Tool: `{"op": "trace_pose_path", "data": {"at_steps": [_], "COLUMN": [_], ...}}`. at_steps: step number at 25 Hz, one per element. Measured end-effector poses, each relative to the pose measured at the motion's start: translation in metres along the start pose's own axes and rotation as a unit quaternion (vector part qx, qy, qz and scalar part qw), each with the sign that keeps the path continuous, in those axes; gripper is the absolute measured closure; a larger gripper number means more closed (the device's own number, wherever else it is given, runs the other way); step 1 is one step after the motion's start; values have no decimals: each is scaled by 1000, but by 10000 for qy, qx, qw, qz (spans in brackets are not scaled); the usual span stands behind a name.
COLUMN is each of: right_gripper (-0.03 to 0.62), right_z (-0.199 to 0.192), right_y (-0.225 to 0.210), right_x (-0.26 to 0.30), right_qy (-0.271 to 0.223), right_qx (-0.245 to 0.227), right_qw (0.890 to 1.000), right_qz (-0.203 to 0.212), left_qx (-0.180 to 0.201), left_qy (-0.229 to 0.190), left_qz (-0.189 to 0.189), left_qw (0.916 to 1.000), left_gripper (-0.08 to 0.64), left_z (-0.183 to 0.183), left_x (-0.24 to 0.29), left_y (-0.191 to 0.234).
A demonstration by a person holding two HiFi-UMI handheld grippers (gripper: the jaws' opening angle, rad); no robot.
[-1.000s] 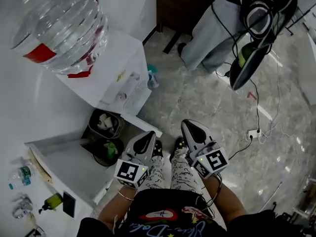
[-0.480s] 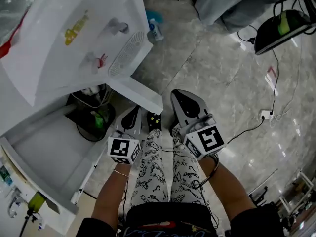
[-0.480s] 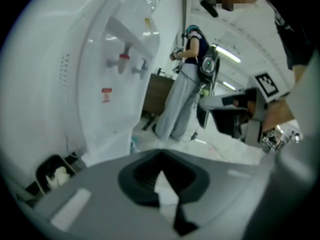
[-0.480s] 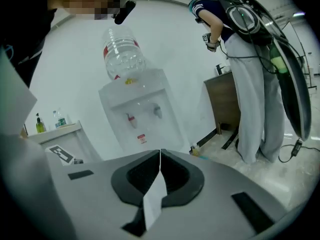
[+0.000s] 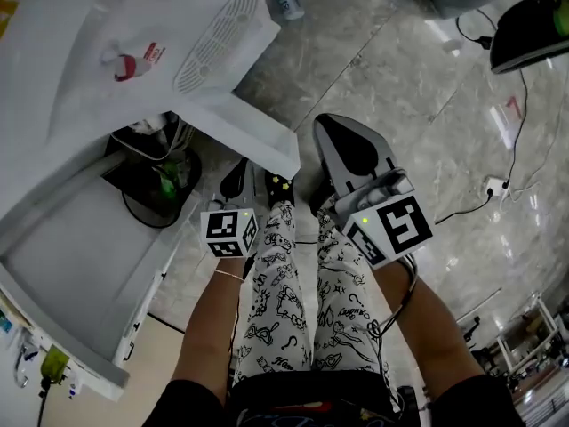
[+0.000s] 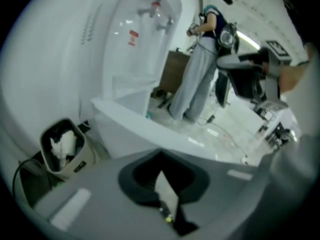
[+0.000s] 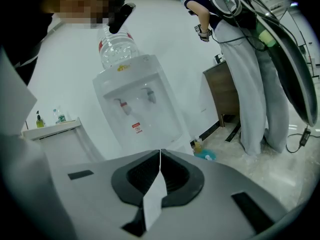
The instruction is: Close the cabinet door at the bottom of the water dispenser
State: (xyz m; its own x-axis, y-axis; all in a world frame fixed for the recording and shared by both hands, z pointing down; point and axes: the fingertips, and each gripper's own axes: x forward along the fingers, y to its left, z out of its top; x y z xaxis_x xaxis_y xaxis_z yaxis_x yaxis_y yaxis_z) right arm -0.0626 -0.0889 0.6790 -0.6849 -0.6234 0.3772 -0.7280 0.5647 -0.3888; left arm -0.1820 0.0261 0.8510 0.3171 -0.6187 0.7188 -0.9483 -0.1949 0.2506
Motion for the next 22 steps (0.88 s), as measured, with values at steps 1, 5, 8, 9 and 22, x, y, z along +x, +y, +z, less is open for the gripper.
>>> {"op": "trace_pose_path", "data": {"at_steps": [1,5,8,9,22], "right_gripper": [575,575,575,575,575], "right_z": [0,2,2,4,21], "right_y": [-1,-9,-16,-17,-49], "right_x": [0,-3,-6,-7,-6], "right_qy": [-3,-35,48,83,39], "right_qx": [12,53,146,148,331], "right_qw": [10000,10000,9999,9998,9991], "right_qz": [-4,-15,-71,-78,-252], "left_qx": [128,210,-211,-382,-313], "left_qy": [146,260,218,192,-190], "left_qz": [-136,-406,-104,35,-54], "left_qw": [9997,9986,9995,9991,9993], "left_gripper": [563,563,563,563,561], "left_z": [-5,-5,4,9,84], "left_x": [4,13,22,26,95], "left_y": [-5,-16,-4,4,20]}}
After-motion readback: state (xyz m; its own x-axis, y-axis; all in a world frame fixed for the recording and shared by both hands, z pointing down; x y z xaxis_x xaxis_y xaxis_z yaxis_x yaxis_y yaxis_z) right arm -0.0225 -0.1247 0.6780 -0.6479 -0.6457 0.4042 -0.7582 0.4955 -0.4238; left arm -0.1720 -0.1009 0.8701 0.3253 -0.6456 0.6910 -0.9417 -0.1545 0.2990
